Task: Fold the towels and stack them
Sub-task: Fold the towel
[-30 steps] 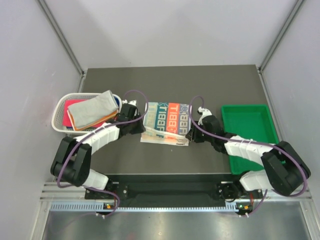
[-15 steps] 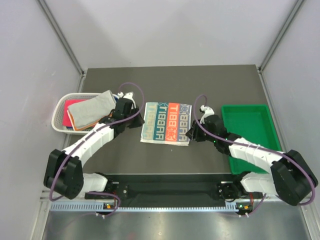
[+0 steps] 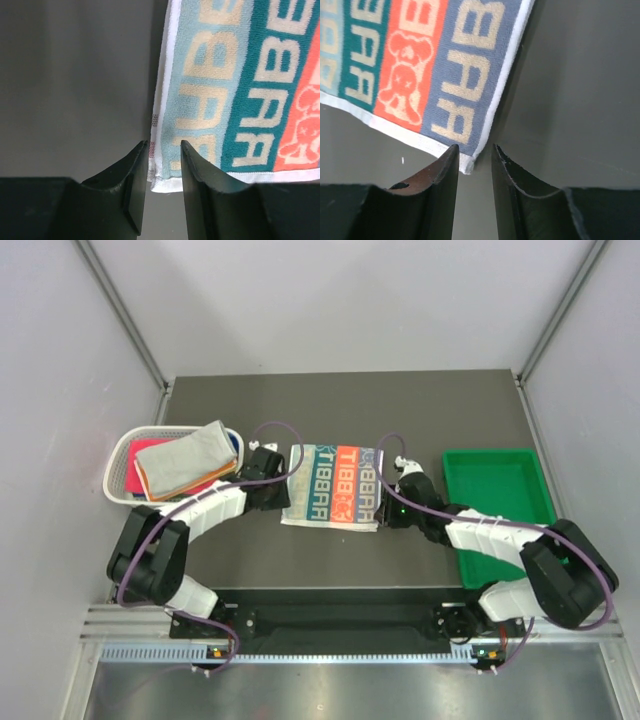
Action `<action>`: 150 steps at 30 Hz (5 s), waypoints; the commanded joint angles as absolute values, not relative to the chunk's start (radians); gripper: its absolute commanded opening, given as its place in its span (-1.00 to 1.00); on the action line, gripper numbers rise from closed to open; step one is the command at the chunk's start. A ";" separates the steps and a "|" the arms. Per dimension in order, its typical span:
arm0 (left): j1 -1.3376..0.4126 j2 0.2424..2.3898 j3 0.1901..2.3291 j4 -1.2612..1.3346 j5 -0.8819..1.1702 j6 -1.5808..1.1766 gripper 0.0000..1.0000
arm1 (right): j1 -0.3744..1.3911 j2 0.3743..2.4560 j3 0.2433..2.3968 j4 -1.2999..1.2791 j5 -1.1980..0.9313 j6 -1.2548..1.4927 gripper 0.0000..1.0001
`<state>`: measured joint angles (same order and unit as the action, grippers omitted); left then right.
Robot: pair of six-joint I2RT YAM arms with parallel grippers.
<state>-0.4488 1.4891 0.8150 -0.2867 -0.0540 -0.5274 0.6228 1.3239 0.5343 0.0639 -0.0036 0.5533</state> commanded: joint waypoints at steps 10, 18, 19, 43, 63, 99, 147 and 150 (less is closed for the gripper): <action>-0.508 1.548 0.770 -0.276 -0.156 -0.549 -0.18 | 0.709 1.396 0.583 0.035 0.055 0.600 -0.19; -0.566 1.525 0.730 -0.285 -0.192 -0.617 -0.31 | 0.735 1.416 0.594 0.003 0.100 0.595 -0.32; -0.581 1.523 0.727 -0.288 -0.193 -0.624 -0.34 | 0.735 1.416 0.594 -0.023 0.107 0.595 -0.45; -0.707 1.290 0.656 -0.483 -0.104 -0.744 -0.38 | 0.752 1.068 0.479 -0.316 0.066 0.612 -0.46; -0.575 1.587 1.149 -0.318 -0.051 -0.612 -0.73 | 0.624 1.498 1.036 0.104 -0.241 0.534 -0.75; -0.410 1.991 1.370 -0.348 -0.164 -0.445 -1.00 | 0.397 2.109 1.028 0.647 -0.336 0.770 -0.99; -0.371 1.819 1.163 -0.290 -0.181 -0.499 -0.03 | 0.393 1.887 1.097 0.051 -0.075 0.387 -0.26; -0.373 1.842 1.181 -0.291 -0.183 -0.502 -0.05 | 0.400 1.911 1.121 0.037 -0.057 0.377 -0.26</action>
